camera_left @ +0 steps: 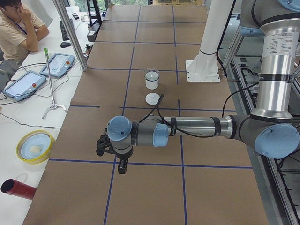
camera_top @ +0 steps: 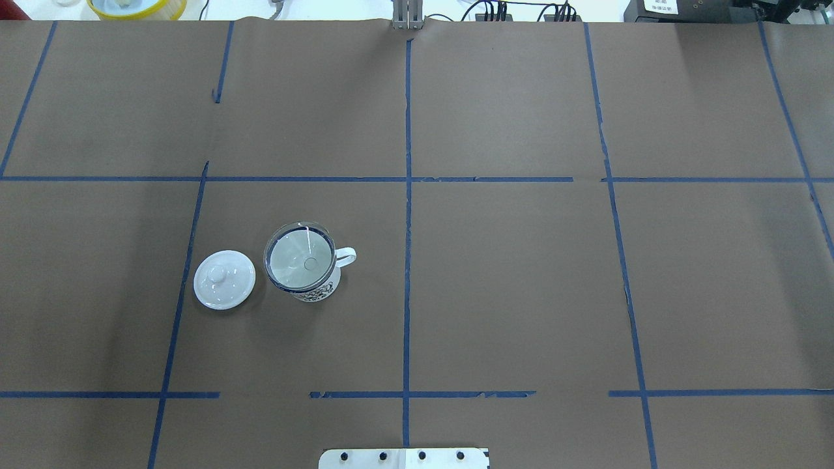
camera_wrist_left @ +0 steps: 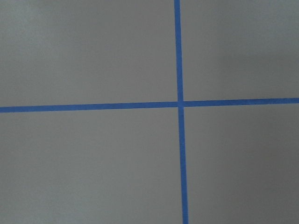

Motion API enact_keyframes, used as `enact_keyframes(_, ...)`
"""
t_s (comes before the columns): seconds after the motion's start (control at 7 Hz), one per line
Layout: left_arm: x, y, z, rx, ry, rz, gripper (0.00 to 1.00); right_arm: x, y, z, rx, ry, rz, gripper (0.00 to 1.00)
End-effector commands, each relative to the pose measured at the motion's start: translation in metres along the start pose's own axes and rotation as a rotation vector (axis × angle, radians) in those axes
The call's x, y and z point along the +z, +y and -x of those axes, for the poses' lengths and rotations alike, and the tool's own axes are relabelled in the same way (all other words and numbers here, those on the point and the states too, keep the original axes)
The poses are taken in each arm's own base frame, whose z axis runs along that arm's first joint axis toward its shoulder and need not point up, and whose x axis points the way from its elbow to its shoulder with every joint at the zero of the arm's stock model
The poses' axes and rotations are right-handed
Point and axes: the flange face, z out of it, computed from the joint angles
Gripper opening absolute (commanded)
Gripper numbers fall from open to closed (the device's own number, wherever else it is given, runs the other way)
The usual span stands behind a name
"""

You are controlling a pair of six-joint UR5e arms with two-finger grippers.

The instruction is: Remove funnel from cup

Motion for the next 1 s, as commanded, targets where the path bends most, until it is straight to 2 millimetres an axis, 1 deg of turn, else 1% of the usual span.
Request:
enact_keyframes(0.0, -0.005, -0.012, -0.039, -0.269, 0.027, -0.097, 1.0, 0.0, 0.0, 0.0, 0.0, 0.0, 0.0, 1.0)
enact_keyframes(0.14, 0.016, -0.025, -0.095, -0.386, 0.09, -0.131, 1.0, 0.0, 0.0, 0.0, 0.0, 0.0, 0.0, 1.0)
enact_keyframes(0.29, 0.029, -0.03, -0.147, -0.514, 0.151, -0.123, 1.0, 0.0, 0.0, 0.0, 0.0, 0.0, 0.0, 1.0)
enact_keyframes(0.43, 0.042, -0.041, -0.22, -0.581, 0.193, -0.078, 1.0, 0.0, 0.0, 0.0, 0.0, 0.0, 0.0, 1.0)
enact_keyframes(0.57, 0.049, -0.057, -0.295, -0.642, 0.239, -0.038, 1.0, 0.0, 0.0, 0.0, 0.0, 0.0, 0.0, 1.0)
enact_keyframes(0.71, 0.051, -0.065, -0.366, -0.697, 0.262, 0.0, 1.0, 0.0, 0.0, 0.0, 0.0, 0.0, 0.0, 1.0)
enact_keyframes(0.86, 0.051, -0.076, -0.446, -0.765, 0.224, 0.072, 1.0, 0.0, 0.0, 0.0, 0.0, 0.0, 0.0, 1.0)
